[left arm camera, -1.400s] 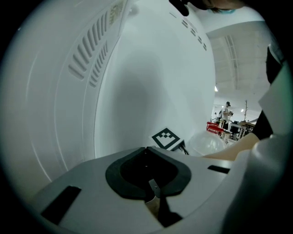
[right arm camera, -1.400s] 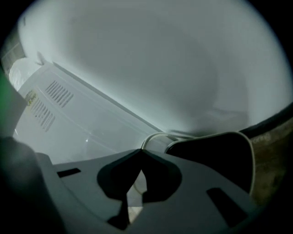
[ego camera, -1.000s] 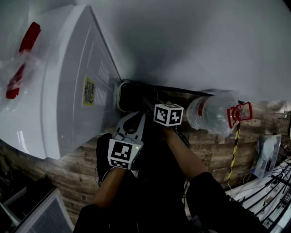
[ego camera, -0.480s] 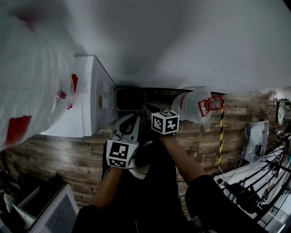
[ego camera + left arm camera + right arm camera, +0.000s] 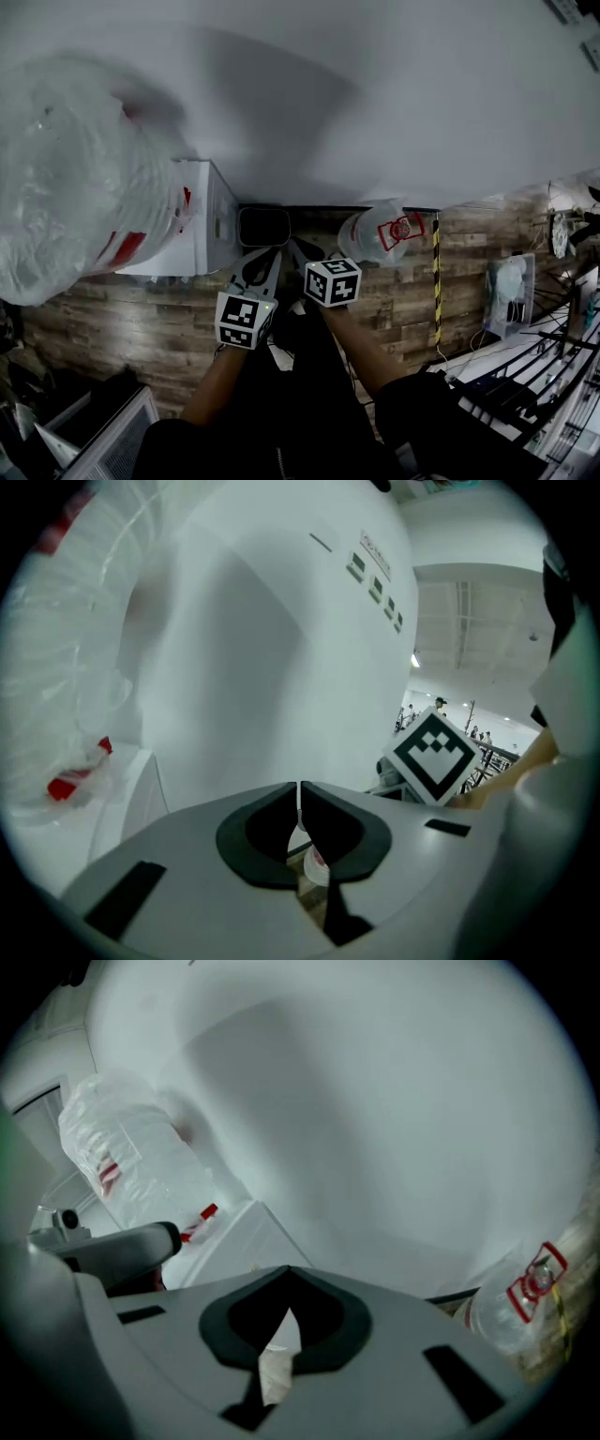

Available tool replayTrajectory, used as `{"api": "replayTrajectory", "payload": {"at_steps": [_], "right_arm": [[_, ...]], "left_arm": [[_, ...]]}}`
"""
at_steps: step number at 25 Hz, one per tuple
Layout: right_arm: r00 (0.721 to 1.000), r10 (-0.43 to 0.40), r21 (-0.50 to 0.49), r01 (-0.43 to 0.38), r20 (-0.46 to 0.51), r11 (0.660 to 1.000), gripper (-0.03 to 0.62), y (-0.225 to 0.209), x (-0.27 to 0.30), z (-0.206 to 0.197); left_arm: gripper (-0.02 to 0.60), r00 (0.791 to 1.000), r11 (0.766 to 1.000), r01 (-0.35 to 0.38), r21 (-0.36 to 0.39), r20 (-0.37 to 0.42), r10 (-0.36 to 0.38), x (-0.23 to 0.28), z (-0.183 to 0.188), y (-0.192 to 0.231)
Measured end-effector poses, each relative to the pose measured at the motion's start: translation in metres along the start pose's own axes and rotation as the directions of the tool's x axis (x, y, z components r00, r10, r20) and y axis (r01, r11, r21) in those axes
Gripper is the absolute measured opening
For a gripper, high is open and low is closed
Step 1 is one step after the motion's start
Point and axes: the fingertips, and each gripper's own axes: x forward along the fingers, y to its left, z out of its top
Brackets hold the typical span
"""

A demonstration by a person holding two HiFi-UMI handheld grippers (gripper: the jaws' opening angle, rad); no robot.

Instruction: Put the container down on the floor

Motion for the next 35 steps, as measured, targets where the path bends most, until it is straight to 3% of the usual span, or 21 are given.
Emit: {"api": "replayTrajectory", "payload": {"at_steps": [7,17,22,27,35], "right_arm": [[0.994,0.0,0.02,-0.003,0.113,1.0,0.011,0.034,-0.075,0.041],[0.983,0.024,-0.024,-0.02,0.184,1.0,0.009,0.052,-0.153,0.023],[0.979,0.03,-0.022,-0.025,0.204,0.999,0.009,0.049,-0.172,0.02],[0.975,-0.007,0.008,0.005,0.22,1.0,0.009,0.042,-0.181,0.018],[0.967,-0.025,-0.05,0.039,0.254,0.998,0.009,0.055,-0.18,0.036]], "left_arm": [[0.025,1.0,1.0,0.022,0.021,0.017,-0.022,-0.027,0.047,-0.027],[0.025,0.998,0.999,0.017,0.043,0.062,-0.02,-0.049,0.064,-0.068],[0.025,0.996,1.0,0.008,0.026,0.088,-0.01,-0.05,0.067,-0.081],[0.025,0.992,0.995,0.078,0.062,0.096,-0.083,-0.047,0.072,-0.097],[0.025,0.993,0.994,0.082,0.075,0.082,-0.088,-0.052,0.075,-0.087]]}}
